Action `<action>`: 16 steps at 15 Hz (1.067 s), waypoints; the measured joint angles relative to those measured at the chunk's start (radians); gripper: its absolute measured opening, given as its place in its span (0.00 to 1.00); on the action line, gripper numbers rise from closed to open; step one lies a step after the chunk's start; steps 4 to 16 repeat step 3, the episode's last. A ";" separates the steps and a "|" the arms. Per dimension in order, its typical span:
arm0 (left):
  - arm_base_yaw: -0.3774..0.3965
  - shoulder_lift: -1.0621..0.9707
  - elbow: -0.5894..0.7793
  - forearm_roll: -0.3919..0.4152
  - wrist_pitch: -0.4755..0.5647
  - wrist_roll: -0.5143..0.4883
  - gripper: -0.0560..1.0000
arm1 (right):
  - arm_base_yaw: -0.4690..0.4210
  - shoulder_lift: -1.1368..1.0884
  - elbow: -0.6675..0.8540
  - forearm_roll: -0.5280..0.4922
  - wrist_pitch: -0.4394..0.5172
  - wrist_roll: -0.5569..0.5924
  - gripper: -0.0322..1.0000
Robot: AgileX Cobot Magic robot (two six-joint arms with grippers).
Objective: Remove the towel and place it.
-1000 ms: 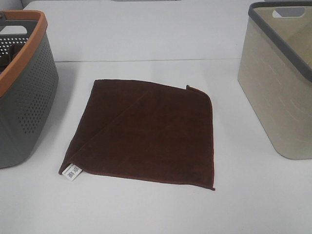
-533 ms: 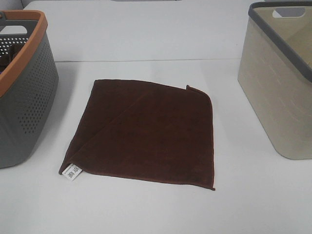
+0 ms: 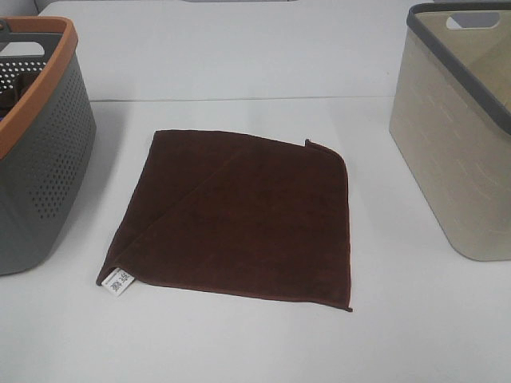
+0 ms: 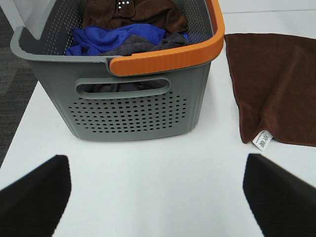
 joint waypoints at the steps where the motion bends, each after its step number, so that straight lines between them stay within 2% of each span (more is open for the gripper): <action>1: 0.000 0.000 0.000 0.000 0.000 0.000 0.90 | 0.000 0.000 0.000 0.000 0.000 0.000 0.69; 16: 0.000 0.000 0.000 0.000 0.000 0.000 0.90 | 0.000 0.000 0.000 0.000 0.000 0.000 0.69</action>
